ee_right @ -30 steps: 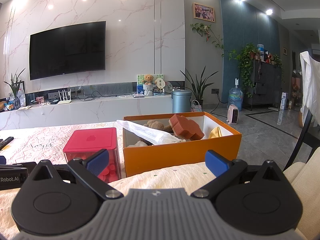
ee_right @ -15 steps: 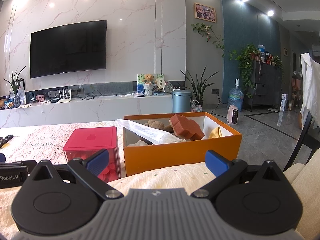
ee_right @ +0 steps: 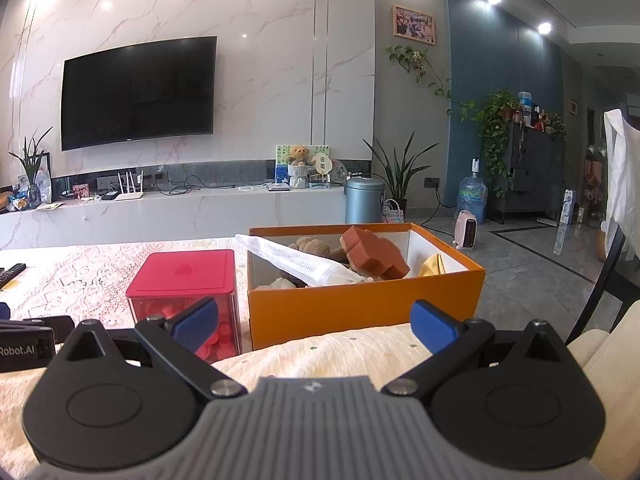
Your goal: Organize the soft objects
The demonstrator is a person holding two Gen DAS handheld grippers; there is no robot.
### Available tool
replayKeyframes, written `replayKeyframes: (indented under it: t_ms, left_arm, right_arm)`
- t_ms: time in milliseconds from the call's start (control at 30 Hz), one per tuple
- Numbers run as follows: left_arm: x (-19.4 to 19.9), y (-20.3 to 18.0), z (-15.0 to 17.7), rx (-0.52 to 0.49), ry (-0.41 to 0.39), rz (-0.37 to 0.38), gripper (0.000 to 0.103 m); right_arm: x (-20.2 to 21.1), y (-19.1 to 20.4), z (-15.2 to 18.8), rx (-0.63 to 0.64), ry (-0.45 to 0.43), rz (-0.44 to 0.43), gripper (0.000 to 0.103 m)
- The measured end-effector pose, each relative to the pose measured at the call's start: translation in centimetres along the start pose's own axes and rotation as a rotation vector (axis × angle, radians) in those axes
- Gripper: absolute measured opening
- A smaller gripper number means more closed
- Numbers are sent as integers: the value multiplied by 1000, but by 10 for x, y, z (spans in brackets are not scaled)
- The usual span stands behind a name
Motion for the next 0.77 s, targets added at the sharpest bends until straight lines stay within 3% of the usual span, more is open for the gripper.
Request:
replayKeyframes:
  t_ms: [767]
  left_arm:
    - [2, -1, -1, 9, -4, -1, 98]
  right_arm:
    - [-2, 1, -1, 14, 6, 0, 100]
Point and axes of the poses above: each gripper's, at about its wrist camera, not at the fingertips, and x roughly against the way its jaws point, y to its left, z to its underside, the point moved 10 cm from there along -x, roughly the way its jaws point, and after that the axes turned 1 degree about x, right-handed, at the moved point
